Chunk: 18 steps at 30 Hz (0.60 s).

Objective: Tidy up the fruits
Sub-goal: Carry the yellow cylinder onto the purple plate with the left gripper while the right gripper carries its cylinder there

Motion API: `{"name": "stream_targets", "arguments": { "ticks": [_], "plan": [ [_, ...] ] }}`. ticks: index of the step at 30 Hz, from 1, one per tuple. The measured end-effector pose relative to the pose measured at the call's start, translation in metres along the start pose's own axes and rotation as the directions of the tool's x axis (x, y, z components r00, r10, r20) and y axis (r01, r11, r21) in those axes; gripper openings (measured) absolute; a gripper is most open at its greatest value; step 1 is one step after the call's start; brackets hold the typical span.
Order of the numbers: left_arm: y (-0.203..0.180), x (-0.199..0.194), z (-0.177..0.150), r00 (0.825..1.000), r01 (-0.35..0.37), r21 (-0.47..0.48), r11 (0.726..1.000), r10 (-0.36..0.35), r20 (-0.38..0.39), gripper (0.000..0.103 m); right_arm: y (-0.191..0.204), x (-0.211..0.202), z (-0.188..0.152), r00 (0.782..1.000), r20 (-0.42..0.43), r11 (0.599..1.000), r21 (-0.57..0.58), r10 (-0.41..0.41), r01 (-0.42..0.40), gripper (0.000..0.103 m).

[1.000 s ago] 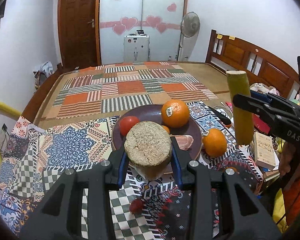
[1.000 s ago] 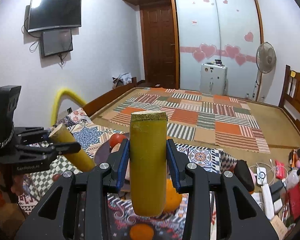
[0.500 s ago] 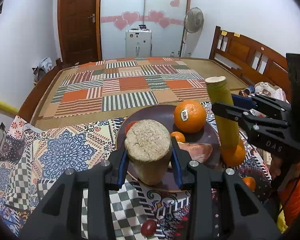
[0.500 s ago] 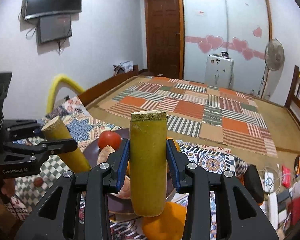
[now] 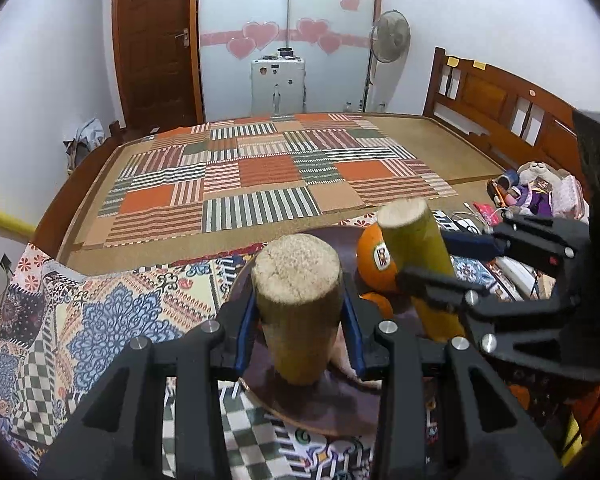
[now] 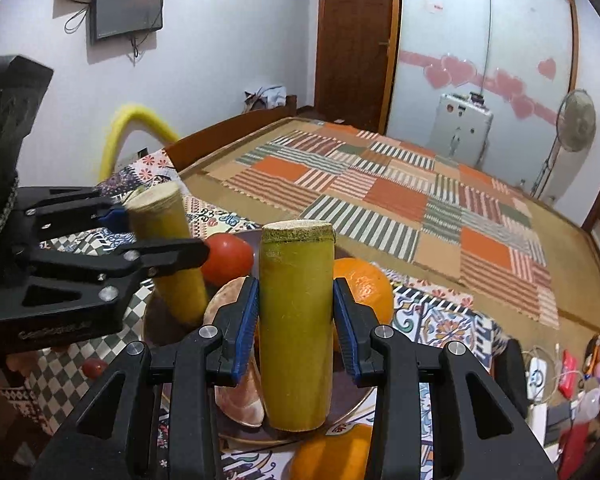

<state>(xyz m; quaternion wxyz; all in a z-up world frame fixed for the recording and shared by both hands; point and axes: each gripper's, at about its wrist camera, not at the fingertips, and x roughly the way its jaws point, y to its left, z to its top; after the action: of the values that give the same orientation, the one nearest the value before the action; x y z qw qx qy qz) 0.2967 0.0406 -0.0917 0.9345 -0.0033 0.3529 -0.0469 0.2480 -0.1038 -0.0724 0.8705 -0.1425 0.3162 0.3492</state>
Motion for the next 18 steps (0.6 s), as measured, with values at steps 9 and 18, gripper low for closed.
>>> {"name": "stream_targets", "arguments": {
  "ticks": [9, 18],
  "plan": [
    [0.001, 0.014, 0.009, 1.0, 0.007, -0.013, 1.0, -0.008, -0.02, 0.038, -0.001, 0.006, -0.001, 0.999, -0.022, 0.999, 0.007, 0.036, -0.036, 0.034],
    [0.001, 0.023, -0.001, 0.997, 0.02, -0.014, 1.0, -0.021, -0.07, 0.043, -0.007, 0.007, -0.001, 0.998, -0.016, 0.998, 0.021, 0.058, -0.057, 0.034]
  ]
}}
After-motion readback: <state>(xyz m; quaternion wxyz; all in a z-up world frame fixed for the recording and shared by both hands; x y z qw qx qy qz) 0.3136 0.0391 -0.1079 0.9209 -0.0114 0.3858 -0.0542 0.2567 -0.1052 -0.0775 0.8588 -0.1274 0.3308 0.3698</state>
